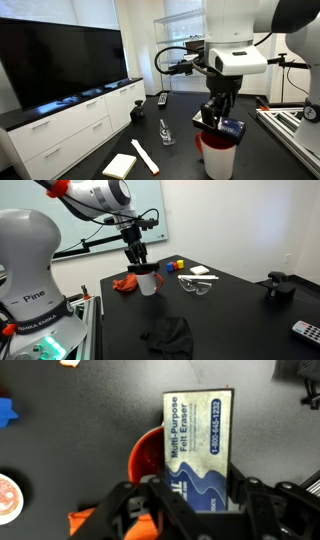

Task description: Put the black box on top of the white and red mug.

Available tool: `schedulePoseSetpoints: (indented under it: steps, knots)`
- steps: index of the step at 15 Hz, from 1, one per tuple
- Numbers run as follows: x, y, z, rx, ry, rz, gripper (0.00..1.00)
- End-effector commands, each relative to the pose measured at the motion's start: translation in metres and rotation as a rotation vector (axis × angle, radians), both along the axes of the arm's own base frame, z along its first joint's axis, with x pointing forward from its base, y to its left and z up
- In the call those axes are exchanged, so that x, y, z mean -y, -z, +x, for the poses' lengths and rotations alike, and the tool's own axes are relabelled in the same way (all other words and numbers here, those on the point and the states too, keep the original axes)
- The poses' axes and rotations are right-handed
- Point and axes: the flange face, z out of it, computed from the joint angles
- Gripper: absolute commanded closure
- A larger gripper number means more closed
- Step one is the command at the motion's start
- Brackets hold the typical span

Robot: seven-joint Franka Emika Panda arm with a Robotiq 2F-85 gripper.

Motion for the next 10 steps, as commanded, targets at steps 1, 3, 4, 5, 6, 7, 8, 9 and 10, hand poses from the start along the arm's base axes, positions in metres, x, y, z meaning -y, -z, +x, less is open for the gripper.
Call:
schedulePoseSetpoints:
  steps: [1, 3, 4, 5, 6, 7, 8, 9, 10]
  knots:
    - [-0.006, -0.003, 0.002, 0.008, -0.014, 0.019, 0.69]
    - [-0.01, -0.003, 0.002, 0.011, -0.023, 0.02, 0.69]
    - [-0.013, -0.004, 0.002, 0.011, -0.019, 0.033, 0.69]
    - [-0.016, -0.006, 0.002, 0.015, -0.017, 0.044, 0.69]
    - [-0.019, -0.006, 0.003, 0.017, -0.018, 0.051, 0.69]
    - [-0.021, -0.008, 0.003, 0.021, -0.017, 0.055, 0.69]
    - [-0.022, -0.007, 0.003, 0.027, -0.02, 0.046, 0.69]
    - [-0.02, -0.002, 0.0, 0.012, -0.011, 0.036, 0.44]
    - [-0.02, -0.001, 0.0, 0.011, -0.013, 0.032, 0.44]
